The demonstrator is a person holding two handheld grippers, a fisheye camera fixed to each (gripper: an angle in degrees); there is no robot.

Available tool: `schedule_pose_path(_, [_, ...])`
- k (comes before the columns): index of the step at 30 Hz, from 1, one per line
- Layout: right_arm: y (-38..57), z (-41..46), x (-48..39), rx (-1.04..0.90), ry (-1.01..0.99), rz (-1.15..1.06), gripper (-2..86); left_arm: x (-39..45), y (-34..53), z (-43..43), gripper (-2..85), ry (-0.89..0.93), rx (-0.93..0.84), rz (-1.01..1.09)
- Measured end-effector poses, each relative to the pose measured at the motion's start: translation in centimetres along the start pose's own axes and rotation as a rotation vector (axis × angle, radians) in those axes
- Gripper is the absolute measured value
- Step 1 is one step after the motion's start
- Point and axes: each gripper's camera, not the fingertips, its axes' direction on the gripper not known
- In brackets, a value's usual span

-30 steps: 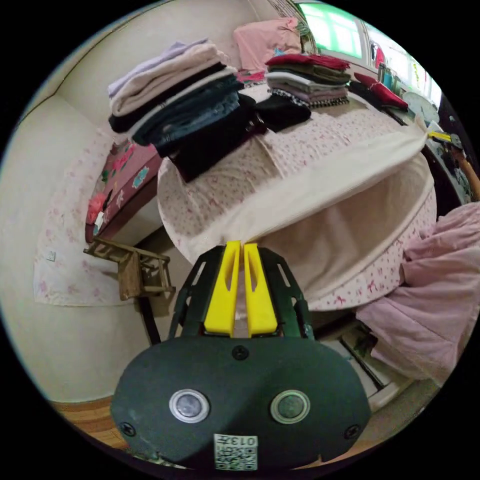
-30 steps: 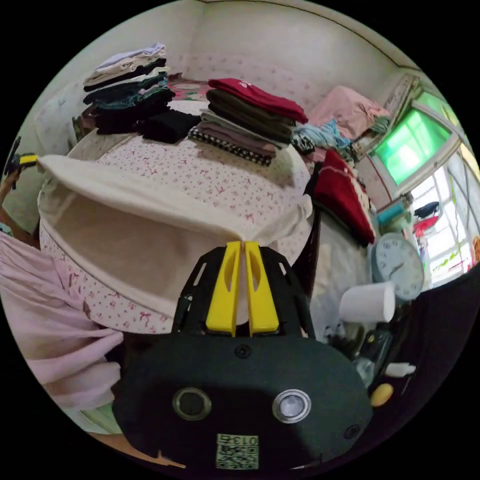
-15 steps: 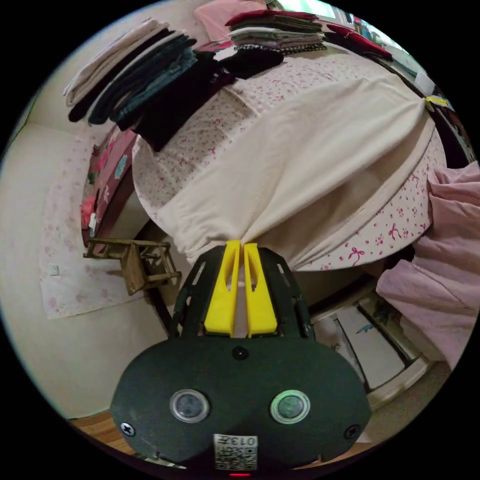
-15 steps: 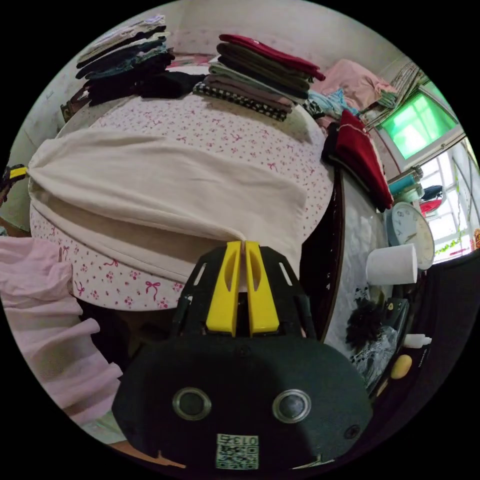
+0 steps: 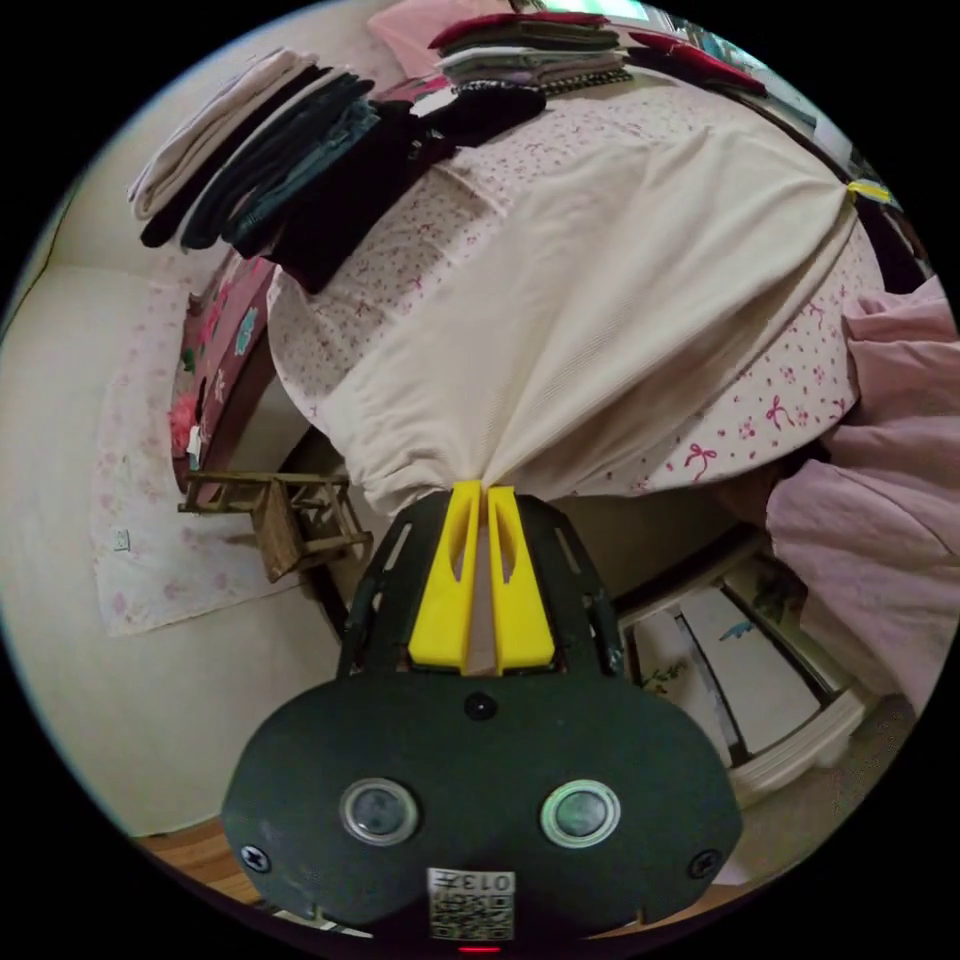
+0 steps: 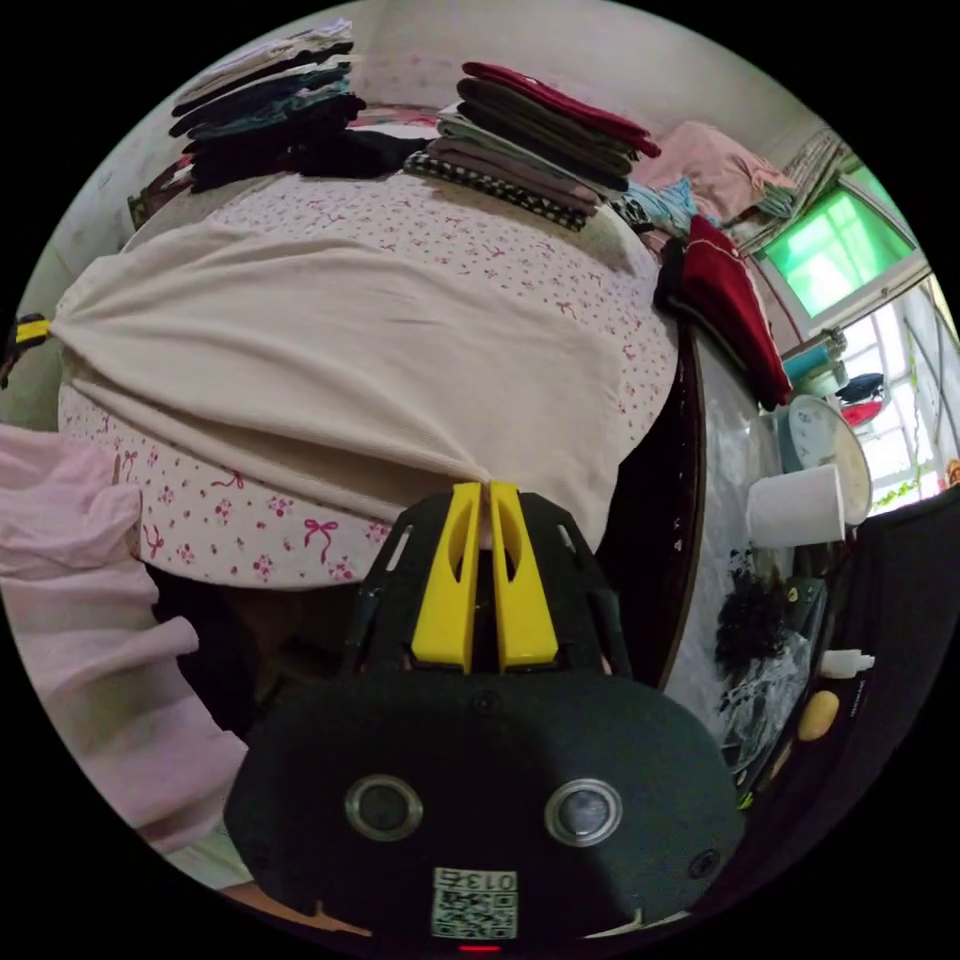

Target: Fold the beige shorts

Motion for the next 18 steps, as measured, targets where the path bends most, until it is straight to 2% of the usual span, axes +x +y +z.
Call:
schedule_pose_path(2, [1.0,-0.7,0.1,0.015,0.016,0.012,0.9,0.2,0.8,-0.6,0.1,0.018,0.022,-0.019])
schedule_pose_path(8, [2.7,0.5,0.2,-0.049,-0.022,0.011,0.8,2.4,1.4,2.5,0.1,0.051,-0.070,0.004])
schedule_pose_path(11, [3.2,-1.4,0.5,0.003,-0.005,0.002,0.7,2.1,2.0,1.5,0.1,0.043,-0.040,-0.014])
schedule_pose_path(18, [4.4,-0.2,0.2,-0.033,-0.015,0.008,0.6,2.4,3.1,1.5,0.1,0.049,-0.041,-0.016])
